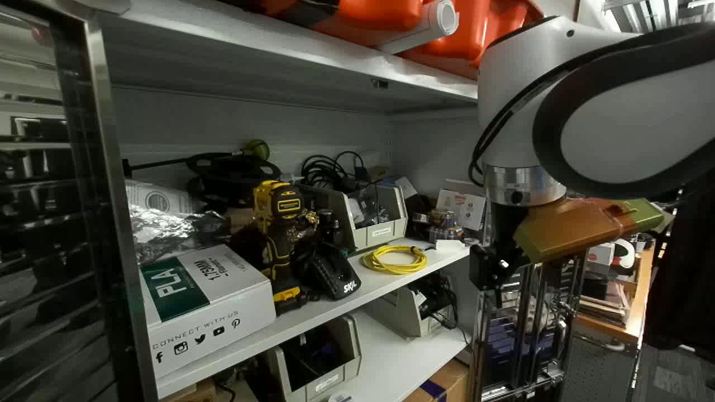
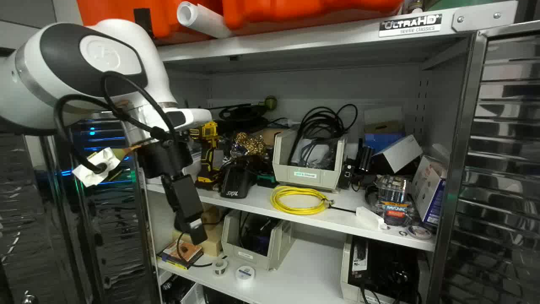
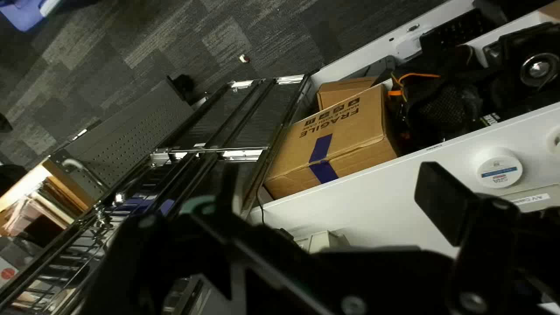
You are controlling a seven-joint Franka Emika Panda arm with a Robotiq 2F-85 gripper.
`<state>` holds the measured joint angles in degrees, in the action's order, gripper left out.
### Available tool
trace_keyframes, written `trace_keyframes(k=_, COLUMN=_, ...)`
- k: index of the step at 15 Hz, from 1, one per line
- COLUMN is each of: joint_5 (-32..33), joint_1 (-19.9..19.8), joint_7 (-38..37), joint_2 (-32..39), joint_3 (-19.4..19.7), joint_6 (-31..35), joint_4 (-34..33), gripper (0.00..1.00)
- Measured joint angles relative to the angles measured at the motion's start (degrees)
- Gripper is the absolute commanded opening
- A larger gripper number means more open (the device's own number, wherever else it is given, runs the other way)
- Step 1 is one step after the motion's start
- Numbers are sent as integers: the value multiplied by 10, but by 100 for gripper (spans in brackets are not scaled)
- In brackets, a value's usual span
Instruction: Place the yellow cable in the toolbox
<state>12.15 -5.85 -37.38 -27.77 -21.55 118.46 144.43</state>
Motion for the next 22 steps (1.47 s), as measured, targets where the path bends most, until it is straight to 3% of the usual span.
trace_keyframes(k=13, joint_5=0, joint_1=0, joint_7=0, joint_2=-2, joint_3=0, joint_6=0, joint_4=-7, gripper=100)
trace_keyframes(k=16, joint_5=1, joint_1=10, joint_7=0, joint_2=4, joint_3=15, joint_6=1, joint_4=-6, gripper=100)
trace_keyframes(k=22, joint_5=15, joint_1=0, joint_7=-15, joint_2=69, joint_3=71, joint_6=101, joint_4=-28, gripper=100)
